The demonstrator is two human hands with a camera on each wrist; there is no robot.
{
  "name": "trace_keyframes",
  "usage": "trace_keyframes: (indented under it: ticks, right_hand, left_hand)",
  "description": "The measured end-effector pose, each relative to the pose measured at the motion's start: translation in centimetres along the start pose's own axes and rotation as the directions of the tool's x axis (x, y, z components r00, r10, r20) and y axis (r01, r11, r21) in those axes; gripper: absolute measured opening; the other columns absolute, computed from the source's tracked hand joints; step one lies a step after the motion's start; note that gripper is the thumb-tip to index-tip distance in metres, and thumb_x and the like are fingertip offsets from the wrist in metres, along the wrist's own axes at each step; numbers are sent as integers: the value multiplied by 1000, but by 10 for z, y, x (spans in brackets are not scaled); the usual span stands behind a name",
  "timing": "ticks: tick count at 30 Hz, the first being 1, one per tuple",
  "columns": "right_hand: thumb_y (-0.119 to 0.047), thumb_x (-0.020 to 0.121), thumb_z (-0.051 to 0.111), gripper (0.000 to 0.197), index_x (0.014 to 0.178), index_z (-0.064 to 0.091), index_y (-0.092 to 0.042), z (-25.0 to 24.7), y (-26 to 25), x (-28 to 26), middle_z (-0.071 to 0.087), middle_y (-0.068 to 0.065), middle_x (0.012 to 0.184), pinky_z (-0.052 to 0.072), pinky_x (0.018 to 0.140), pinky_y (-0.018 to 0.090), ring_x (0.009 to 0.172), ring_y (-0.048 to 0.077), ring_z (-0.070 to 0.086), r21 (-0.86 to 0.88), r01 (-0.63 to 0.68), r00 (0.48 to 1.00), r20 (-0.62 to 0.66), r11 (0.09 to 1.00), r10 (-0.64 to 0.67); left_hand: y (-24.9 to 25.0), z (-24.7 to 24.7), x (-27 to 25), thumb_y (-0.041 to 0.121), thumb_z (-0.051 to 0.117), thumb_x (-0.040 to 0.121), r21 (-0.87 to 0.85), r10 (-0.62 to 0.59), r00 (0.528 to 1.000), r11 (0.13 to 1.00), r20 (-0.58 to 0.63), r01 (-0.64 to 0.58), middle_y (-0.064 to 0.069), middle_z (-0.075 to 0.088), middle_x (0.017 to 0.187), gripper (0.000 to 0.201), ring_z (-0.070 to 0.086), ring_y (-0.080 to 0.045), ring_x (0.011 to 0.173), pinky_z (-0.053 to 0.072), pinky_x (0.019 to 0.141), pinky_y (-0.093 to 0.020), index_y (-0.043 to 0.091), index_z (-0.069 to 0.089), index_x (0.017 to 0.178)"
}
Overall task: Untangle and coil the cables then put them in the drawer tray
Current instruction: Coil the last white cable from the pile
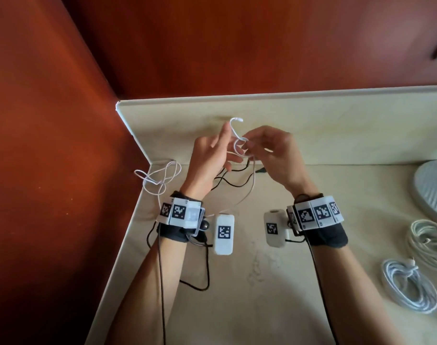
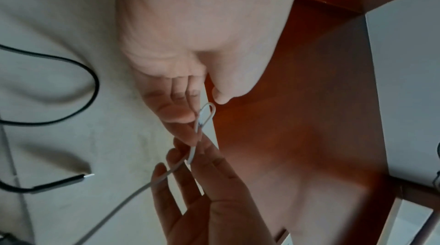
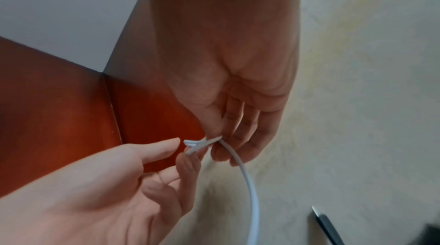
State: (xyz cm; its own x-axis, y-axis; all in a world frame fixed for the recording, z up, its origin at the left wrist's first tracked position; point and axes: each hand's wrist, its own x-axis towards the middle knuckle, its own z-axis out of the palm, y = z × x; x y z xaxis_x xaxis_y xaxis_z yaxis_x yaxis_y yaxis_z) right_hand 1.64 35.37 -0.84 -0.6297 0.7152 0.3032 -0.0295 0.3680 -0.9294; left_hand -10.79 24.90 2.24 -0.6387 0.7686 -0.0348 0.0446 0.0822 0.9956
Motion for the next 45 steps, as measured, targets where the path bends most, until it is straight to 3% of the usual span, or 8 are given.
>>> trace_keyframes:
  ticks: [4, 11, 17, 21, 27, 34, 40, 45]
  right_hand:
    - [-1, 97, 67, 8, 101, 72, -5, -5, -9, 5, 75, 3, 84, 62, 73, 38, 75, 17, 73, -92, 78, 996, -28, 993, -81]
    - [0, 96, 68, 11, 100, 72, -10, -18, -15, 1, 74, -3, 83, 62, 70, 38, 74, 17, 71, -110, 97, 993, -60, 989, -104]
    - [-1, 96, 69, 6, 98, 73, -6, -30, -15, -1, 75, 5, 87, 63, 68, 39, 74, 19, 74, -95, 74, 995, -63, 993, -80]
    - [-2, 95, 71, 11, 106, 73, -6, -34, -18, -2, 76, 5, 93, 64, 69, 37, 77, 20, 76, -55, 39, 997, -62, 998, -43]
    - [-3, 96, 68, 13, 101, 76, -12, -28, -23, -2, 77, 1, 91, 62, 68, 31, 83, 19, 74, -31, 2, 995, -98, 1000, -5]
    - [2, 93, 71, 22, 114, 71, -5, -28, -22, -1, 75, 3, 80, 57, 64, 23, 74, 13, 70, 25, -45, 988, -145, 999, 48]
    - [2, 92, 71, 24, 115, 72, -4, -30, -20, -3, 76, 2, 79, 62, 69, 32, 69, 15, 72, 31, -81, 984, -159, 996, 85]
    - [0, 94, 67, 16, 105, 77, -7, -27, -25, -6, 72, 0, 73, 65, 70, 37, 63, 15, 71, 43, -139, 977, -159, 989, 145]
  left_hand:
    - [11, 1, 7, 54, 54, 103, -42, -104, 994, 994, 27, 105, -4, 76, 78, 50, 74, -20, 66, 46, 52, -24, 9, 74, 92]
    - [12, -2, 16, 47, 66, 90, -194, -148, 935, 956, 322, 218, 2, 68, 78, 32, 68, -15, 70, 44, 52, -20, 15, 68, 88]
    - [7, 3, 14, 26, 81, 71, -163, -61, 955, 980, 291, 112, -5, 76, 84, 35, 74, -15, 74, 49, 56, -16, 8, 72, 99]
    - [4, 5, 12, 8, 77, 87, -126, 12, 984, 992, 176, 10, -4, 77, 82, 15, 74, -14, 68, 50, 56, -17, 10, 74, 102]
    - [0, 8, 13, 11, 76, 93, 4, 185, 983, 983, -5, -185, -6, 78, 86, 4, 75, -22, 67, 50, 51, -24, 8, 74, 95]
    - [6, 7, 12, 8, 69, 97, -34, 178, 976, 984, 122, -175, -9, 74, 89, 6, 73, -18, 76, 55, 61, -24, 4, 70, 100]
    - [6, 5, 6, 20, 71, 98, 15, 236, 945, 969, 225, -246, -15, 77, 102, 22, 73, -23, 97, 53, 69, -21, -1, 70, 105]
    - [2, 3, 8, 19, 81, 89, 147, 343, 916, 915, 207, -375, -3, 77, 91, 15, 73, -19, 88, 55, 73, -28, 9, 73, 96]
